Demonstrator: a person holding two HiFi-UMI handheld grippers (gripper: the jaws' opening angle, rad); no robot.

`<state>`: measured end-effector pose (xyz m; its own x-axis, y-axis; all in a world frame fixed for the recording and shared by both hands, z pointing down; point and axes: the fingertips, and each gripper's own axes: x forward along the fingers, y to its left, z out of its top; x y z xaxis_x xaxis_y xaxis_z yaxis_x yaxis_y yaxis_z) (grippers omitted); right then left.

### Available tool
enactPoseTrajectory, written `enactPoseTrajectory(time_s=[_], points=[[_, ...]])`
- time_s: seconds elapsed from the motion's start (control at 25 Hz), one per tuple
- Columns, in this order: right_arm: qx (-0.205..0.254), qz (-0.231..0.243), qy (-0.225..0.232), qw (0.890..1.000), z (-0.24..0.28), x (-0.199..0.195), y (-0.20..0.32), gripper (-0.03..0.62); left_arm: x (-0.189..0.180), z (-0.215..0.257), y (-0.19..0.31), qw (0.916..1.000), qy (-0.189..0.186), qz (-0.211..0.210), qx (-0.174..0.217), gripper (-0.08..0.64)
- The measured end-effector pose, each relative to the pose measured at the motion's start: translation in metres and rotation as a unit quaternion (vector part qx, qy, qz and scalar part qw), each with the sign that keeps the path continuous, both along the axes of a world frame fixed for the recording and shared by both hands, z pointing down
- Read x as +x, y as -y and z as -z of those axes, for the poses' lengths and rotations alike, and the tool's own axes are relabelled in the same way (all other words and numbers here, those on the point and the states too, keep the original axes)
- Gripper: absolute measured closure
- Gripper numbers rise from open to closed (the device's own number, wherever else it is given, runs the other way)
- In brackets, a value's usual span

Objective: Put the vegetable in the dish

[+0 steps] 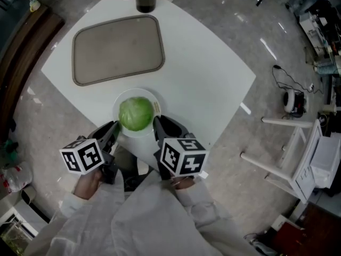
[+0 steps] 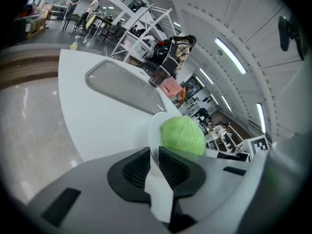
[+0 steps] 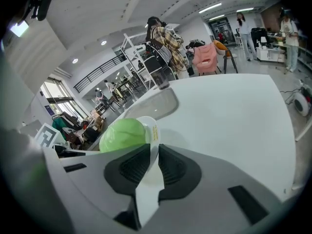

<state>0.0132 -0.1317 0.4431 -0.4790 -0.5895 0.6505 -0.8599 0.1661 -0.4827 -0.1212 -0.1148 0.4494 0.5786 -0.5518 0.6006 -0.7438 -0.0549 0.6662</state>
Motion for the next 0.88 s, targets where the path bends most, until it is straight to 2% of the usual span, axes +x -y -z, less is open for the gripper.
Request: enactPoseTrajectory(time_s=[0.48,0.88], points=[[0.007,-0.002,-0.003,1.000,0.008,-0.052,0.075,0.531,-0.052,0.011,0.075,0.9999,-0.008,-0.005,0.014,0.512],[0.006,0.001,-0.014,1.000,0.009,-0.079,0.127,0.529,-0.078,0.013,0.123,0.9998,-0.008,-0.008,0.019,0.512]])
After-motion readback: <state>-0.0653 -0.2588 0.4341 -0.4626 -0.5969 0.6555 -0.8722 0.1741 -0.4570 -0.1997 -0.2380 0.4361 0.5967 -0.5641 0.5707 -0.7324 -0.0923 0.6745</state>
